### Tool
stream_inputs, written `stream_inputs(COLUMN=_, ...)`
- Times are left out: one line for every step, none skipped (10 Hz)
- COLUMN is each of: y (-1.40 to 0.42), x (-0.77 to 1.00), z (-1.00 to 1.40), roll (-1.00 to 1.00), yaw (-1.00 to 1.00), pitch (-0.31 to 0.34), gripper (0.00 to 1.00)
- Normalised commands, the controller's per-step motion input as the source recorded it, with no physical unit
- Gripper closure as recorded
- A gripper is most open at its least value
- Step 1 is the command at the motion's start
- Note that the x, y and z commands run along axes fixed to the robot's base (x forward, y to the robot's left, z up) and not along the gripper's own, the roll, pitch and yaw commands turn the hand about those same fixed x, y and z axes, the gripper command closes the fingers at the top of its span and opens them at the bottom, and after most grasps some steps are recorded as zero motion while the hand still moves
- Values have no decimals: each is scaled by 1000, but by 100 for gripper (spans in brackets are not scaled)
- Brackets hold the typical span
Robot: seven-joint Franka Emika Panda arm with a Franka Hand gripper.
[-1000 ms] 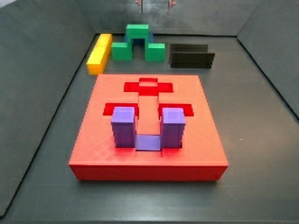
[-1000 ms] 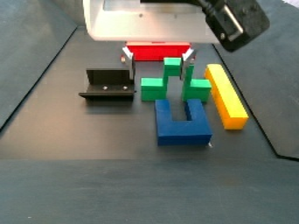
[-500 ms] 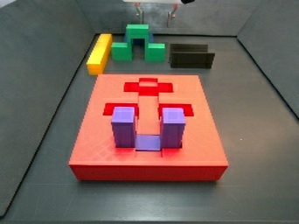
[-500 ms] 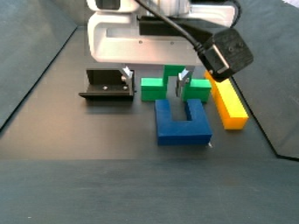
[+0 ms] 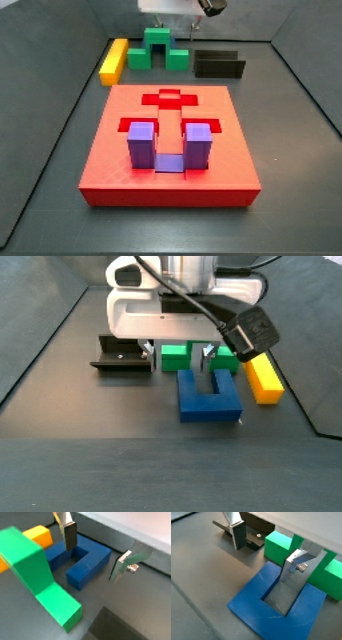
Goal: Pick up the blue object. Move up. Place the blue object on the fixture. Regrasp the blue object. Move to above the board. Insert the blue object.
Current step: Pick up the blue object.
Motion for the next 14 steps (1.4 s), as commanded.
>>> stream_inputs(y=-189, x=0, z=-257, roll=0, yaw=63, pitch=-50, gripper=0)
stream_inputs(y=-117, x=0, z=-240, roll=0, yaw=63, pitch=-44, gripper=0)
stream_inputs(y=0, x=-60, z=-223, roll=0, yaw=23, pitch=-26, gripper=0)
stream_inputs(y=0, x=-149, z=-251, roll=0, yaw=0, pitch=-1, gripper=0)
stream_inputs(y=0, x=-126, z=-311, roll=0, yaw=20, pitch=-9, gripper=0)
stream_inputs(y=0, x=-137, z=-291, roll=0, yaw=0, pitch=-19, gripper=0)
stream_inputs(y=0, x=-37, z=-189, roll=-6, yaw=0, pitch=0, gripper=0)
stream_inputs(y=0, x=-6, z=-126, roll=-17, yaw=0, pitch=-1, gripper=0)
stream_inputs(y=0, x=0, z=-37, roll=-27, yaw=0, pitch=0, gripper=0)
stream_inputs(y=0, x=0, z=-86, roll=-1, yaw=0, pitch=0, gripper=0)
stream_inputs(y=0, x=0, z=-151, roll=-3, yaw=0, pitch=0, gripper=0)
stream_inputs(y=0, x=0, z=-37, roll=0, yaw=0, pitch=0, gripper=0)
stream_inputs(y=29, x=0, z=-80, roll=-6, yaw=26, pitch=0, gripper=0)
stream_inputs(y=60, x=0, z=-80, roll=0, yaw=80, pitch=0, gripper=0)
